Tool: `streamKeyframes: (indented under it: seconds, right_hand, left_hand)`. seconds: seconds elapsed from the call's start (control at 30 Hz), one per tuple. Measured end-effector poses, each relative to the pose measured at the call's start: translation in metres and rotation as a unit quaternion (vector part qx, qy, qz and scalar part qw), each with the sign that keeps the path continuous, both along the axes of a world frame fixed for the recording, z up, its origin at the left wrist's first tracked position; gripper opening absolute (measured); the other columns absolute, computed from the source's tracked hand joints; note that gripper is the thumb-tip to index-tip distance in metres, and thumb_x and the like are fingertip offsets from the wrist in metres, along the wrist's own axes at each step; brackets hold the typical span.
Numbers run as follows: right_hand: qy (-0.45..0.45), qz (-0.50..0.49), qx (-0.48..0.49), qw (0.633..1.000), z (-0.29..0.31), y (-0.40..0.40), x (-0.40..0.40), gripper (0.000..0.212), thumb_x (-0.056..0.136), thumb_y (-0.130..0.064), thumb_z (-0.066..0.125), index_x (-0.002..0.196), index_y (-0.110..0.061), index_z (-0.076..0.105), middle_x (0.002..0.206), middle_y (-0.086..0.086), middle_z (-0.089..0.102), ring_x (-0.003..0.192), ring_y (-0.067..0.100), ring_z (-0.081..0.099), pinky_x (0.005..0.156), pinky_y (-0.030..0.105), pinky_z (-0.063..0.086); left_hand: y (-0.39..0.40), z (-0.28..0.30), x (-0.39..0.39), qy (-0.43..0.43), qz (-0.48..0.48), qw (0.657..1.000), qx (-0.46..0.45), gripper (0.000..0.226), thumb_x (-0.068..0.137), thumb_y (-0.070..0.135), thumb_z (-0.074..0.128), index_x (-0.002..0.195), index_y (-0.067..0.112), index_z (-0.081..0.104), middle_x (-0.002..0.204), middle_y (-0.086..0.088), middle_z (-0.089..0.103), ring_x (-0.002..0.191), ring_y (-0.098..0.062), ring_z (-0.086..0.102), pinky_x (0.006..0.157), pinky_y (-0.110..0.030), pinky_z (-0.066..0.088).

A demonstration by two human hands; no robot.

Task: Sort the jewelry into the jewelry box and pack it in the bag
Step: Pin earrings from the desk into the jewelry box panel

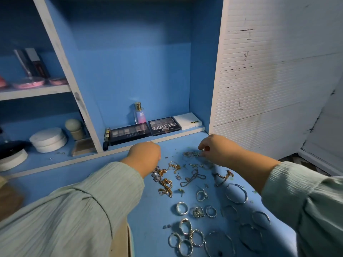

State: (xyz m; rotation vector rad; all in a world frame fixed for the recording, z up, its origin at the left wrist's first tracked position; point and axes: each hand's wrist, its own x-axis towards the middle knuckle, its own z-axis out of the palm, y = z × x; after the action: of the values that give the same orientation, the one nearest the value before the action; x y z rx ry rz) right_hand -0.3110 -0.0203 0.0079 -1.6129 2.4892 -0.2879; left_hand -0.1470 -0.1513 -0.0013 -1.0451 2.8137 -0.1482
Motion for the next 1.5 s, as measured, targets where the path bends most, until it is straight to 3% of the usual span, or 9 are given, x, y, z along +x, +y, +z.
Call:
streamKeyframes:
  seconds: [0.37,0.5,0.63,0.7,0.93,1.03,1.2,1.27,1.5]
  right_hand:
    - [-0.03,-0.041,-0.009,0.999,-0.007,-0.013,0.005,0.015,0.09,-0.018,0.052,0.098,-0.015,0.065,0.1,0.001,0.06,0.087,0.016,0.051,0.075,0.026,0.045]
    - [-0.049,-0.039,-0.046,0.997,0.0,-0.005,0.011,0.012,0.087,-0.015,0.052,0.091,-0.011,0.063,0.093,0.0,0.056,0.083,0.016,0.052,0.071,0.027,0.045]
    - [-0.076,-0.026,-0.081,0.993,0.012,0.011,0.024,0.005,0.083,-0.013,0.052,0.079,-0.013,0.054,0.086,0.004,0.059,0.07,0.016,0.05,0.058,0.025,0.043]
    - [-0.084,-0.014,-0.09,0.992,0.02,0.02,0.034,0.013,0.082,-0.012,0.052,0.072,-0.017,0.047,0.078,0.001,0.056,0.063,0.014,0.047,0.053,0.024,0.039]
    - [-0.139,0.035,-0.096,0.985,0.044,0.044,0.079,0.014,0.083,-0.013,0.056,0.074,-0.022,0.061,0.078,-0.008,0.062,0.068,0.014,0.056,0.063,0.031,0.053]
    - [-0.163,0.055,-0.091,0.981,0.051,0.054,0.105,0.009,0.085,-0.019,0.061,0.089,-0.018,0.069,0.075,-0.013,0.062,0.062,0.006,0.054,0.057,0.017,0.047]
    - [-0.192,0.104,-0.086,0.972,0.059,0.073,0.154,0.019,0.083,-0.015,0.067,0.101,-0.021,0.067,0.076,-0.014,0.06,0.066,0.002,0.055,0.052,0.002,0.04]
    - [-0.202,0.121,-0.09,0.968,0.059,0.079,0.171,0.017,0.084,-0.016,0.066,0.098,-0.025,0.067,0.075,-0.015,0.059,0.068,0.004,0.056,0.054,0.003,0.04]
    - [-0.278,0.169,-0.116,0.939,0.038,0.099,0.225,0.019,0.092,-0.012,0.052,0.081,-0.028,0.055,0.073,-0.005,0.053,0.059,0.005,0.056,0.058,0.021,0.051]
  left_hand:
    - [0.003,0.003,0.002,0.007,-0.008,1.0,-0.001,0.03,0.081,-0.005,0.041,0.099,0.007,0.061,0.108,-0.011,0.061,0.101,-0.03,0.059,0.081,-0.039,0.049]
    - [0.0,0.007,0.004,-0.01,-0.011,0.999,0.033,0.026,0.082,-0.004,0.04,0.092,0.011,0.06,0.088,-0.008,0.057,0.083,-0.026,0.055,0.073,-0.04,0.047]
    - [-0.003,0.019,0.014,-0.005,-0.011,0.993,0.121,0.02,0.092,0.01,0.043,0.1,0.014,0.061,0.108,-0.004,0.062,0.09,-0.019,0.052,0.078,-0.03,0.041]
    - [0.003,0.026,0.025,0.006,-0.007,0.99,0.137,0.02,0.094,0.013,0.044,0.105,0.015,0.061,0.112,-0.002,0.061,0.092,-0.017,0.051,0.081,-0.028,0.04]
    - [0.047,0.055,0.079,0.096,-0.008,0.988,0.124,0.012,0.089,0.022,0.054,0.095,0.019,0.064,0.098,0.007,0.062,0.086,-0.01,0.054,0.078,-0.025,0.044]
    - [0.069,0.066,0.108,0.137,0.014,0.981,0.138,0.007,0.086,0.019,0.054,0.085,0.021,0.061,0.083,0.013,0.059,0.082,-0.012,0.06,0.074,-0.028,0.048]
    - [0.099,0.075,0.154,0.209,0.048,0.962,0.17,0.006,0.085,0.023,0.061,0.081,0.026,0.062,0.082,0.014,0.062,0.075,-0.008,0.059,0.062,-0.021,0.046]
    - [0.108,0.076,0.171,0.233,0.062,0.953,0.186,0.005,0.085,0.024,0.063,0.082,0.028,0.063,0.081,0.012,0.065,0.068,-0.007,0.057,0.055,-0.019,0.044]
    - [0.122,0.067,0.225,0.302,0.105,0.929,0.188,0.014,0.087,0.021,0.063,0.082,0.034,0.063,0.083,0.015,0.063,0.084,-0.007,0.06,0.079,-0.025,0.048]
